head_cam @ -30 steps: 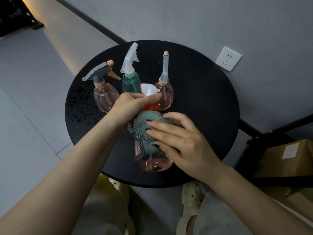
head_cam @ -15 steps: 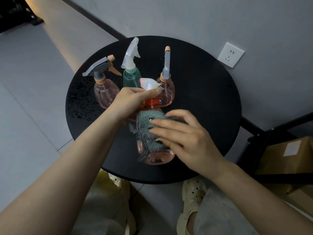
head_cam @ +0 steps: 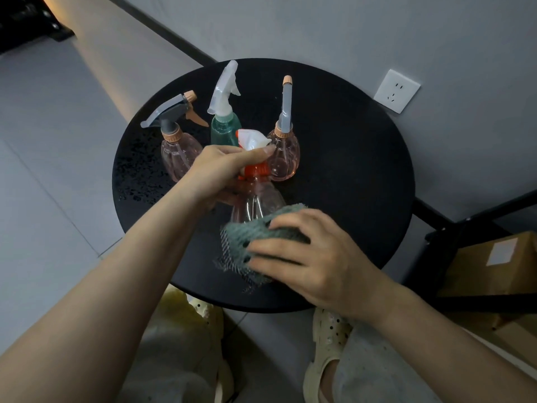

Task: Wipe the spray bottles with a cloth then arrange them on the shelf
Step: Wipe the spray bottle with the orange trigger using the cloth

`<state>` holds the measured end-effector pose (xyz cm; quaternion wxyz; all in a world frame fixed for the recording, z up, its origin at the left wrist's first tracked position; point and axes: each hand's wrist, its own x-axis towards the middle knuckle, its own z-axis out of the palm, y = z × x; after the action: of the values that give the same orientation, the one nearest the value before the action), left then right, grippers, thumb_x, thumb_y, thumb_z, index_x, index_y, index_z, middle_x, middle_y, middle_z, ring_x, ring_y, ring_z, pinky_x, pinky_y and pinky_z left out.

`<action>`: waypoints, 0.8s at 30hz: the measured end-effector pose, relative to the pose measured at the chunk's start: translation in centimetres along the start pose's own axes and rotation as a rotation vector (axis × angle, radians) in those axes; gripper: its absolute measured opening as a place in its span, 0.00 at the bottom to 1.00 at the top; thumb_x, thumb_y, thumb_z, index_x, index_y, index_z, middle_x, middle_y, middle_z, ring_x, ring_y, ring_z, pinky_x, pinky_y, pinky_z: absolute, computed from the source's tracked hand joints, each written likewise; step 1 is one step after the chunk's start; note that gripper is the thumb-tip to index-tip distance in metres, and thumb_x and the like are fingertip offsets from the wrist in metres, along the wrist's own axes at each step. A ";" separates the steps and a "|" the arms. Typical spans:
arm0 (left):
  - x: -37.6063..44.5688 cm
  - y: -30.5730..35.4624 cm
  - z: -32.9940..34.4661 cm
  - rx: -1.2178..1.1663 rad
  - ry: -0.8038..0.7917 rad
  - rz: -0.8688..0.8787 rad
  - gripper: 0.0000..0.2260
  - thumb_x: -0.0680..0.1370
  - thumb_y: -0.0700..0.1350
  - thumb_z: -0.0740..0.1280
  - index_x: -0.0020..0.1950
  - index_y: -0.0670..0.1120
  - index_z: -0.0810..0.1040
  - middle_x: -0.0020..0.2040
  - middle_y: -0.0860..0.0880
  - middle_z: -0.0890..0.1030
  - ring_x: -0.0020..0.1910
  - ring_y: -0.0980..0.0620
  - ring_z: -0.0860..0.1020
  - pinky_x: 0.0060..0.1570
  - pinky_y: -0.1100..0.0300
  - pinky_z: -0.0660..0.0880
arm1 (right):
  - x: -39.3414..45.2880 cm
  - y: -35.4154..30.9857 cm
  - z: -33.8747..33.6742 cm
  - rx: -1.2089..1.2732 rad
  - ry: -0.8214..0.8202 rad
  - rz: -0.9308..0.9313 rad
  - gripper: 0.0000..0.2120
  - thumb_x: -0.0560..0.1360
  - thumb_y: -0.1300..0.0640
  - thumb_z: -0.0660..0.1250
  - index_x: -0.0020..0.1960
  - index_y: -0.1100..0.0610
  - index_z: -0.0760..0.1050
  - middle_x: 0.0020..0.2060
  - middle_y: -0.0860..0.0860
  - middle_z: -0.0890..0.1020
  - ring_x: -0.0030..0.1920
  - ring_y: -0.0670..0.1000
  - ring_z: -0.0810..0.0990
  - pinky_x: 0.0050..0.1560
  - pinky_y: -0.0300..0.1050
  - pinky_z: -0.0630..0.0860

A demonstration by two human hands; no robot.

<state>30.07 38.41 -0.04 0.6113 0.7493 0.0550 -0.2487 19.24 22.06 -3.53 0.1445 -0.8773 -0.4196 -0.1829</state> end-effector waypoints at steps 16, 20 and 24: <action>0.1 -0.6 1.1 -0.002 -0.047 0.002 0.12 0.69 0.51 0.75 0.36 0.43 0.82 0.35 0.42 0.80 0.35 0.46 0.78 0.44 0.51 0.76 | 1.3 1.3 0.1 0.365 0.158 0.471 0.12 0.76 0.58 0.65 0.59 0.55 0.79 0.58 0.48 0.79 0.57 0.52 0.74 0.60 0.44 0.71; 0.1 -0.5 0.6 0.015 -0.031 0.015 0.13 0.69 0.53 0.74 0.30 0.47 0.77 0.27 0.50 0.77 0.24 0.54 0.74 0.30 0.64 0.70 | 0.6 0.6 -0.3 0.142 0.069 0.203 0.10 0.77 0.60 0.65 0.57 0.57 0.81 0.56 0.50 0.80 0.53 0.56 0.75 0.51 0.50 0.74; -0.1 -0.1 0.0 0.024 -0.025 0.007 0.11 0.72 0.54 0.72 0.39 0.47 0.79 0.34 0.48 0.82 0.24 0.56 0.78 0.24 0.68 0.70 | -0.3 -0.5 0.0 -0.061 0.024 -0.042 0.08 0.78 0.62 0.65 0.54 0.56 0.81 0.53 0.49 0.82 0.53 0.55 0.75 0.50 0.52 0.74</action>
<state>29.88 38.42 -0.10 0.6038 0.7536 0.0415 -0.2565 18.63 22.17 -3.56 0.1187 -0.8700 -0.4305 -0.2091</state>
